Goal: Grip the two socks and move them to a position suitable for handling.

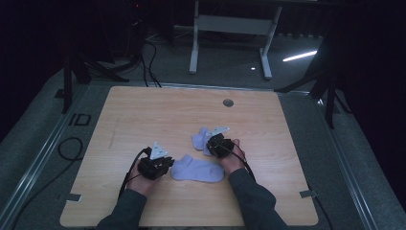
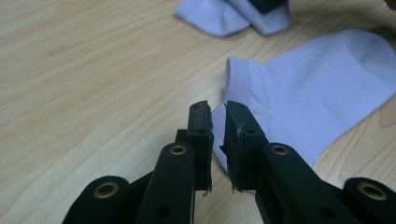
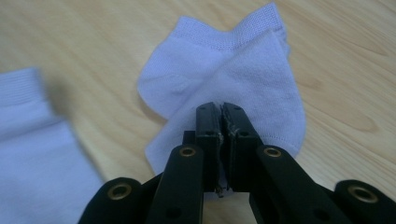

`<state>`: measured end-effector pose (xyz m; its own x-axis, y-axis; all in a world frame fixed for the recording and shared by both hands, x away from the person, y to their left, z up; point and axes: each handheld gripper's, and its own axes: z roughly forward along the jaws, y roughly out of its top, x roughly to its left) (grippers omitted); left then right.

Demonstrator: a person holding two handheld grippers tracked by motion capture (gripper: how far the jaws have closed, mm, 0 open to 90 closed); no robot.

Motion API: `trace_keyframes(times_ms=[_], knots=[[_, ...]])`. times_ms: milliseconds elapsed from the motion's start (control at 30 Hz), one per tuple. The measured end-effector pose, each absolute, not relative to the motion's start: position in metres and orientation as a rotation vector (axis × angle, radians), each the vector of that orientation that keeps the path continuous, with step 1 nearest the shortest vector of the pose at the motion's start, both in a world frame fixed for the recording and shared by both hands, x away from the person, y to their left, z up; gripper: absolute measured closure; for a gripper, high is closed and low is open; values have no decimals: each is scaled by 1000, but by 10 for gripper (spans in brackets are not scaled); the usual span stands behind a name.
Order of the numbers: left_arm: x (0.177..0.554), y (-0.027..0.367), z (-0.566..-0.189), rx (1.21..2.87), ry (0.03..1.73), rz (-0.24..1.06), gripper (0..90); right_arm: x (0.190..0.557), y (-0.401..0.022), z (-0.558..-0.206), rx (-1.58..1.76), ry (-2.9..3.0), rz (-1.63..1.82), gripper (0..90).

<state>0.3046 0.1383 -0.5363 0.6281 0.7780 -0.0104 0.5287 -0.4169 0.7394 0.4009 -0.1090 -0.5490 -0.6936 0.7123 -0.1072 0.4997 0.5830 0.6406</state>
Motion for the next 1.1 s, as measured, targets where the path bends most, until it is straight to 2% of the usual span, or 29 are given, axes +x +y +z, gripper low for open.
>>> trace_keyframes(times_ms=[200, 467, 900, 1100], knots=[[316, 129, -533, 2122, 1004, 443, 817, 394, -105, -549, 887, 2523, 853, 855], [341, 108, -535, 2114, 984, 450, 891, 389, -107, -549, 819, 2556, 884, 859], [380, 72, -553, 2167, 1026, 438, 894, 389, -107, -549, 802, 2569, 889, 859], [384, 67, -557, 2184, 1045, 445, 895, 389, -107, -549, 795, 2572, 889, 859]])
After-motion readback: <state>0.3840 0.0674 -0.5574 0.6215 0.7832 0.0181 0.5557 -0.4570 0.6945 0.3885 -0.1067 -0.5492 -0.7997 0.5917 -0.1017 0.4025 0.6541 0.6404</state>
